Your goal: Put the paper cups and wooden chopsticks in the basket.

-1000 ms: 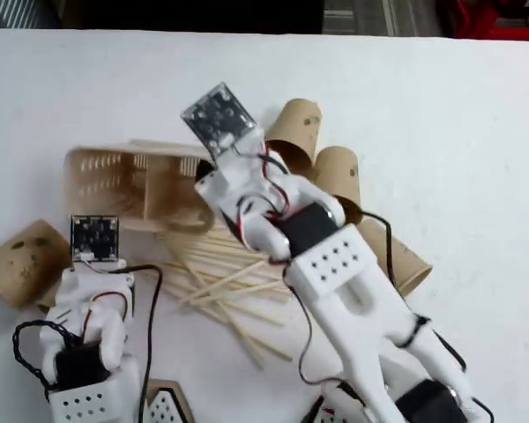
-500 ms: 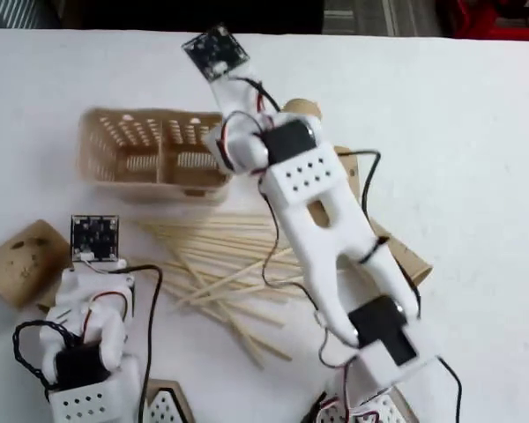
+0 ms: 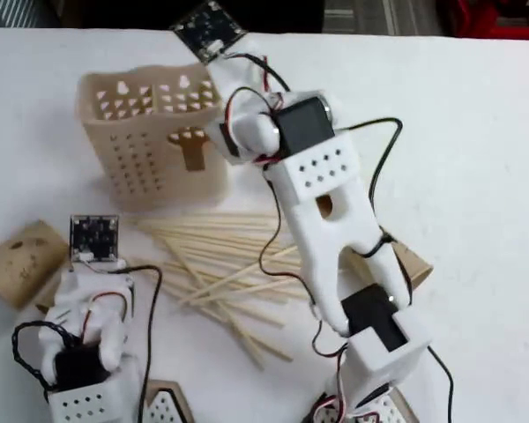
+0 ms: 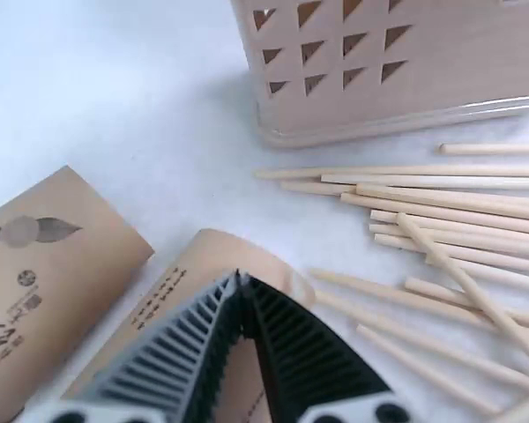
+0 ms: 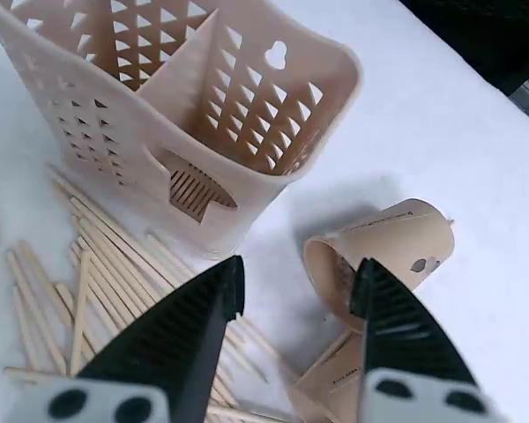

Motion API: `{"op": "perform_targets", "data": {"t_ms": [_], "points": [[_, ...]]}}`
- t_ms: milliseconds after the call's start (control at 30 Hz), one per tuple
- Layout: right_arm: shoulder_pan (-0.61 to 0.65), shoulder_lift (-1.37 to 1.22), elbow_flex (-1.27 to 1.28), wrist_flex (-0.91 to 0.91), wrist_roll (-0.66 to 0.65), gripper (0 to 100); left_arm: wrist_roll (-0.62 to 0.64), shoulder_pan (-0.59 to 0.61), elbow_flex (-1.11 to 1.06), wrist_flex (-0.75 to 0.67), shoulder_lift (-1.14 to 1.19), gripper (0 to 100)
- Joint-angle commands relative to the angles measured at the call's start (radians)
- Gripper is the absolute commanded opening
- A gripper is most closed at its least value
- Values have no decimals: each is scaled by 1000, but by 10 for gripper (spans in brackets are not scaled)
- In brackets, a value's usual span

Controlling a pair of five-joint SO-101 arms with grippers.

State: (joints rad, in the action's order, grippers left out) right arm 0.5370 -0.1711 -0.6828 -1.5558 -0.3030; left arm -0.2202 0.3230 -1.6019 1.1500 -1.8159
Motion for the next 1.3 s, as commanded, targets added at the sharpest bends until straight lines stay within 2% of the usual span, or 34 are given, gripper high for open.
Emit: {"op": "perform_targets", "data": {"t_ms": [0,200,433,700,967,1267], "points": [[-31,18,-54,-31,-11,205,5,8,6,-25,-8,27],[-105,45,-80,-163,-29,205,5,8,6,-25,-8,27],[-255,131,140,-163,-321,205,5,8,6,-25,-8,27],[-297,271,474,-134,-506,207,5,8,6,-25,-8,27],[-374,318,801,131,-658,206,5,8,6,-25,-8,27],[-407,312,1062,510,-706,204,5,8,6,-25,-8,27]]}}
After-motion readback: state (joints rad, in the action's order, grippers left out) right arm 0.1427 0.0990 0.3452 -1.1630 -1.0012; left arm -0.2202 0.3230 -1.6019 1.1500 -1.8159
